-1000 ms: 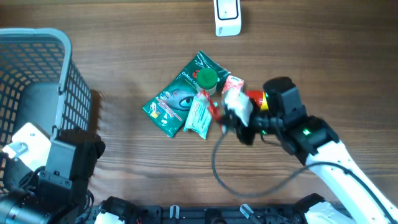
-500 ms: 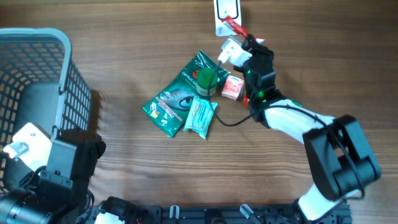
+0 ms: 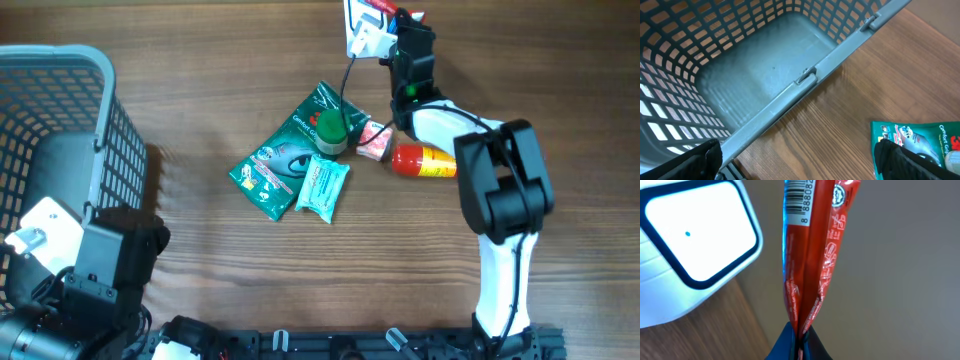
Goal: Scan the item barcode
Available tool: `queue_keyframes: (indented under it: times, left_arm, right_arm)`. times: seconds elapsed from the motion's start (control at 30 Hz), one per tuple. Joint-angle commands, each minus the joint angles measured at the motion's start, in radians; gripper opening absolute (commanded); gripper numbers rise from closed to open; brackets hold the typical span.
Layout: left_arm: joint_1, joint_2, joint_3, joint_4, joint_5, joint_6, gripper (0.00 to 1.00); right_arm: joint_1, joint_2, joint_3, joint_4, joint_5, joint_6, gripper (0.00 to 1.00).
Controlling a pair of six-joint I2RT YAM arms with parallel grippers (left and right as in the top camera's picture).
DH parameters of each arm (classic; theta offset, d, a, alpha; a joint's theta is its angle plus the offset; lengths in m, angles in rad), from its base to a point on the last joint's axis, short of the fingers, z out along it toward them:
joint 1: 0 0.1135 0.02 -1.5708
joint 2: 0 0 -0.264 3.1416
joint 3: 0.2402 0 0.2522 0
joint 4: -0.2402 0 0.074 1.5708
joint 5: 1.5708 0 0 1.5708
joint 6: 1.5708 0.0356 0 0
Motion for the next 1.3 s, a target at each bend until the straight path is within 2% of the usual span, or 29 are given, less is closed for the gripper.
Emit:
queue_keyframes:
  times: [0.0,0.07,0.2,0.3,0.4,0.53,0.63,0.77,0.83,0.87,0.93,1.1,1.27]
  left_arm:
    - [0.008,-0.003,0.000,0.000,-0.016,-0.016,1.00]
    - [0.008,-0.003,0.000,0.000,-0.016,-0.016,1.00]
    - [0.008,-0.003,0.000,0.000,-0.016,-0.016,1.00]
    - [0.008,-0.003,0.000,0.000,-0.016,-0.016,1.00]
    - [0.008,-0.003,0.000,0.000,-0.016,-0.016,1.00]
    - [0.008,-0.003,0.000,0.000,-0.016,-0.016,1.00]
    - [0.008,-0.003,0.000,0.000,-0.016,-0.016,1.00]
    - [0.008,-0.003,0.000,0.000,-0.016,-0.016,1.00]
    - [0.008,-0.003,0.000,0.000,-0.016,-0.016,1.00]
    - [0.008,-0.003,0.000,0.000,-0.016,-0.016,1.00]
    - [0.008,-0.003,0.000,0.000,-0.016,-0.016,1.00]
    - [0.008,-0.003,0.000,0.000,-0.016,-0.016,1.00]
    - [0.008,-0.003,0.000,0.000,-0.016,-0.016,1.00]
  right_arm:
    - [-0.005,0.140,0.182,-0.067,0.019,-0.045,0.05]
    - [-0.005,0.183,0.238,-0.066,0.063,-0.047,0.05]
    - [-0.005,0.184,0.239,-0.042,0.068,-0.074,0.04]
    - [0.003,0.180,0.239,0.037,0.143,-0.078,0.04]
    - [0.013,0.148,0.239,0.014,0.220,-0.150,0.04]
    - [-0.010,0.000,0.239,-0.102,0.255,-0.090,0.04]
    - [-0.070,-0.177,0.239,-0.275,0.311,0.048,0.04]
    - [-0.265,-0.335,0.239,-0.619,0.321,0.333,0.04]
    - [-0.365,-0.340,0.238,-0.729,0.320,0.425,0.04]
    - [-0.464,-0.339,0.231,-0.835,0.282,0.515,0.04]
    - [-0.589,-0.339,0.212,-0.940,0.185,0.618,0.04]
    - [-0.931,-0.339,0.124,-0.997,-0.070,0.725,0.04]
    - [-1.120,-0.339,-0.004,-1.009,-0.133,0.805,0.05]
